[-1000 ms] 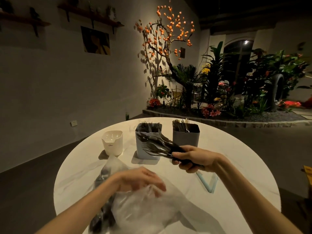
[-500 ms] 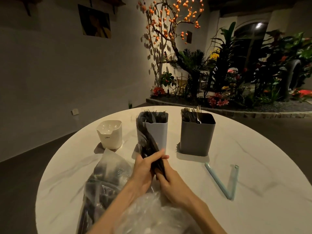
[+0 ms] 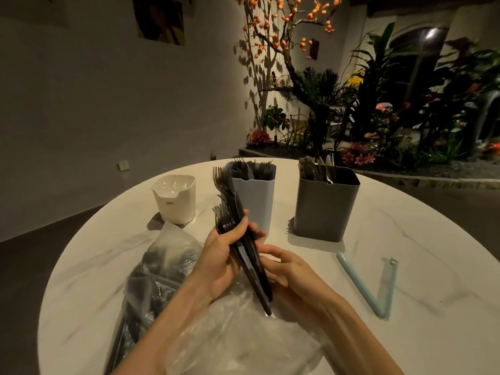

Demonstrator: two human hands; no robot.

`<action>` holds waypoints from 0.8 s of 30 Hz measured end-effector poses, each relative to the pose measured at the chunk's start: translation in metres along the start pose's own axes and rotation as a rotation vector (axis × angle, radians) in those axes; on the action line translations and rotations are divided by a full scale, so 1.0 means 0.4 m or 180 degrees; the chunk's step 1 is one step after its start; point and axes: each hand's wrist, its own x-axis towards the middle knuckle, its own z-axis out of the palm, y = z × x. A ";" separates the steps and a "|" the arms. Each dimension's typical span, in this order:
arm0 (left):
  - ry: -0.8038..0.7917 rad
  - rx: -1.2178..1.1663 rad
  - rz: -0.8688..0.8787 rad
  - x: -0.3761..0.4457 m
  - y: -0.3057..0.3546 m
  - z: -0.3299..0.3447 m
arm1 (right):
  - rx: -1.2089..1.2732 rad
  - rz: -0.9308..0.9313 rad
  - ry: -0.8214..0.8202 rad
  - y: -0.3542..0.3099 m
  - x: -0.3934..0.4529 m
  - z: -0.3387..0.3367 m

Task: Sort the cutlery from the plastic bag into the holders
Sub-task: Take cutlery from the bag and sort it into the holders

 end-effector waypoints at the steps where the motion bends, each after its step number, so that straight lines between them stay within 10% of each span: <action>1: -0.0017 -0.0006 -0.0004 -0.002 0.005 -0.002 | -0.0026 -0.0088 0.0086 -0.003 0.001 -0.004; 9: -0.0193 0.0805 -0.0048 -0.029 0.008 0.011 | -0.0606 -0.1040 0.0939 -0.035 0.000 -0.041; 17: -0.0194 0.0959 -0.0197 -0.050 0.002 0.031 | -0.2208 -0.0406 0.0950 -0.014 -0.003 -0.045; 24: -0.0266 0.1197 -0.0079 -0.067 -0.001 0.049 | -0.1149 -0.1603 0.0808 -0.054 -0.025 -0.013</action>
